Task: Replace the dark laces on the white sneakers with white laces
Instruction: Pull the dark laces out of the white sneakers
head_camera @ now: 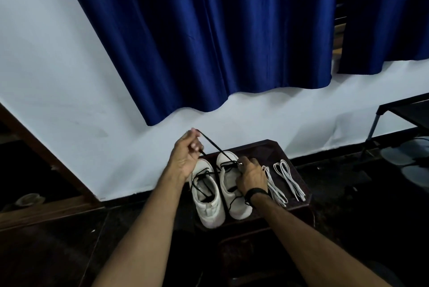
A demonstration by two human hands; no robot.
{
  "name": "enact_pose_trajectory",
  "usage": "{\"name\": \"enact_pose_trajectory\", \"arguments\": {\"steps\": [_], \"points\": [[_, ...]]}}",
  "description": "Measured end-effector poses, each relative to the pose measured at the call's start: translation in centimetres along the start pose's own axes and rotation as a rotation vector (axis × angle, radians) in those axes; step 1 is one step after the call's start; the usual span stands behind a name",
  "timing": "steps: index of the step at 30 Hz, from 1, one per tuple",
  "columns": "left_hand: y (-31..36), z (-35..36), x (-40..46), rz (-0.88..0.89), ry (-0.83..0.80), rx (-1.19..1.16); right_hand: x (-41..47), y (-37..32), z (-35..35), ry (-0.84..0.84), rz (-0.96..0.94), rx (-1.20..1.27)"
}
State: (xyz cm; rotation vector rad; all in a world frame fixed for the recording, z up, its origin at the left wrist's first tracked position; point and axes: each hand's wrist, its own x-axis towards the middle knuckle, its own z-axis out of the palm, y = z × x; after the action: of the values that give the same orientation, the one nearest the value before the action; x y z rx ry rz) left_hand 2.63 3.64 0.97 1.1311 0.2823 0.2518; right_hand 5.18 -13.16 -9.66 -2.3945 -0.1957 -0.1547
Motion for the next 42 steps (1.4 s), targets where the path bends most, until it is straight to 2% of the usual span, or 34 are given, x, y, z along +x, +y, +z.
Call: {"name": "enact_pose_trajectory", "arguments": {"steps": [1,2,3,4,5,6,7,8,9,11,12,13,15,17,19,22,26,27,28,31,33,35,38,40,42], "points": [[0.0,-0.2,0.3,0.007,0.051,-0.137,0.0,0.0,0.0,0.003,0.001,-0.003],[-0.1,-0.5,0.6,-0.047,0.104,-0.152,0.0,0.1,0.0,0.006,0.001,-0.003],[-0.4,-1.0,0.9,-0.150,0.167,-0.036,0.0,0.2,0.0,0.007,0.003,-0.001],[-0.7,-1.5,1.1,-0.252,0.245,0.252,0.0,0.2,-0.1,0.012,0.004,0.003],[-1.4,-2.2,1.2,-0.313,0.309,0.681,-0.1,0.3,-0.1,0.017,0.005,0.007],[-2.0,-2.5,1.0,-0.297,0.387,1.102,-0.1,0.3,0.0,0.022,0.006,0.011],[-2.9,-2.5,1.0,-0.148,0.412,1.367,-0.1,0.2,0.1,0.023,0.010,0.014],[-3.5,-1.8,0.7,0.033,0.326,1.423,-0.1,0.2,0.2,0.024,0.014,0.017],[-4.1,-1.0,0.6,0.173,0.169,1.379,-0.1,0.2,0.3,0.021,0.017,0.018],[-5.5,0.5,0.8,0.266,-0.171,1.409,-0.2,0.2,0.4,0.011,0.019,0.022],[-6.1,1.1,0.8,0.242,-0.288,1.533,-0.1,0.3,0.4,0.008,0.019,0.026],[-6.5,1.6,0.8,0.232,-0.354,1.642,-0.1,0.4,0.4,0.004,0.018,0.026],[-6.8,2.3,0.6,0.312,-0.364,1.777,-0.1,0.5,0.3,0.009,0.018,0.020],[-7.0,2.8,0.4,0.435,-0.290,1.797,-0.1,0.4,0.2,0.021,0.020,0.028],[-7.0,2.6,0.7,0.535,-0.185,1.706,-0.2,0.3,0.2,0.025,0.024,0.028],[-5.7,2.1,0.4,0.633,0.191,1.373,-0.2,0.3,0.3,0.018,0.026,0.026],[-1.4,1.5,0.2,0.506,0.782,0.743,-0.2,0.4,0.5,0.027,0.028,0.063],[-0.4,0.8,0.4,0.437,0.885,0.628,-0.2,0.4,0.5,0.031,0.025,0.064],[0.2,0.0,0.7,0.352,0.916,0.591,-0.2,0.4,0.5,0.032,0.023,0.062],[-0.2,-1.5,0.7,0.145,0.743,0.847,-0.4,0.3,0.3,0.033,0.009,0.031],[-1.3,-1.5,0.0,0.085,0.662,1.063,-0.3,0.2,0.2,0.080,-0.090,-0.054],[-3.0,-1.1,-0.8,0.174,0.602,1.298,0.1,0.3,0.4,0.141,-0.282,-0.219],[-5.6,0.1,-1.6,0.407,0.397,1.424,1.1,0.6,0.6,0.151,-0.497,-0.426],[-7.4,0.7,-2.2,0.419,0.235,1.525,1.5,0.4,0.4,0.060,-0.551,-0.474],[-9.2,0.8,-2.7,0.407,0.183,1.641,1.8,0.1,0.2,-0.015,-0.588,-0.476]]}}
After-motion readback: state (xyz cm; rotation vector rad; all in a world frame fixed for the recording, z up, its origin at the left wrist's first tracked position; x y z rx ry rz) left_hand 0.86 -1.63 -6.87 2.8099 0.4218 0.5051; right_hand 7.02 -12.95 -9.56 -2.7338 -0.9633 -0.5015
